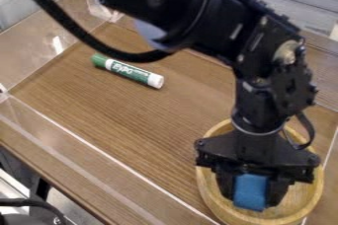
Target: Put the blue block in the brown bowl
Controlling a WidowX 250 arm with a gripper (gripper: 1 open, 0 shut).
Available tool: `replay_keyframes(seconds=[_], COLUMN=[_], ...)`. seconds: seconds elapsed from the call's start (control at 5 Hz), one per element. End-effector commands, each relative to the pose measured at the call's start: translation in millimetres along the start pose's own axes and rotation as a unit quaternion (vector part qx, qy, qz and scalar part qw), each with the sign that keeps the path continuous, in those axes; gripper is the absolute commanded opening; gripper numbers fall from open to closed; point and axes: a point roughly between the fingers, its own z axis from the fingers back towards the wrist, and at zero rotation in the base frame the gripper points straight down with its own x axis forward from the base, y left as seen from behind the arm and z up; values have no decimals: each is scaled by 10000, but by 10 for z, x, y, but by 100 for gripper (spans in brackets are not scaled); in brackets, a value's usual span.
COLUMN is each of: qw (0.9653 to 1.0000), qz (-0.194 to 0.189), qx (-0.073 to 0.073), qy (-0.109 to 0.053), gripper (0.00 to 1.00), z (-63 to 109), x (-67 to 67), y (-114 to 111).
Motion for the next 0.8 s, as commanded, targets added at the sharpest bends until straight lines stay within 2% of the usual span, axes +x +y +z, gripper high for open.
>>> replay_keyframes(seconds=[0.0,0.6], qw=[9995,9995], qz=[-49,-112], qx=[-206,-207], qy=[-213,-192], gripper=[0,0], z=[113,75], x=[129,184], y=[-84,-60])
